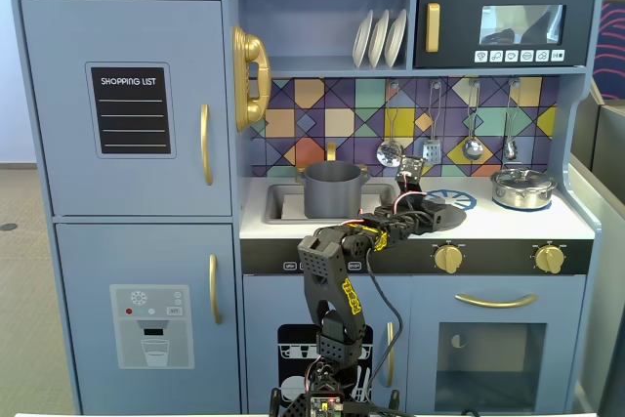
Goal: Take off the lid from the gray recipient and place it on the counter
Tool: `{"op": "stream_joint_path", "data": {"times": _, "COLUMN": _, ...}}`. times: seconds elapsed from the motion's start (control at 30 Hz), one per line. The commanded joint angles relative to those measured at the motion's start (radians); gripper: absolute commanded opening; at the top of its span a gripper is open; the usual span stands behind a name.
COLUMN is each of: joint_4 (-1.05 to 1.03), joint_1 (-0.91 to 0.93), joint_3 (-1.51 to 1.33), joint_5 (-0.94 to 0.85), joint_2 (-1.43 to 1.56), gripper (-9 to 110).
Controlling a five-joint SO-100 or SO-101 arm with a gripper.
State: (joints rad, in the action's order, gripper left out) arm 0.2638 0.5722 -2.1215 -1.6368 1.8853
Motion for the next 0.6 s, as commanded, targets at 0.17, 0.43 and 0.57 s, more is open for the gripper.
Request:
{"op": "stream_joint_path", "data": {"times": 0.17, "joint_4": 0.066, "joint_1": 0.021, "joint_3": -0.02, "joint_5": 0.014, "joint_2": 0.026, "gripper": 20}}
{"op": "stream_joint_path", "data": {"times": 0.43, "joint_4": 0.064, "joint_1": 0.055, "joint_3": -0.034, "joint_5": 0.014, "joint_2": 0.043, "gripper": 31}}
{"op": "stream_joint_path", "data": {"times": 0.57, "joint_4": 0.067, "joint_1": 0.063, "joint_3": -0.018, "joint_5": 0.023, "joint_2": 0.048, "gripper": 30}}
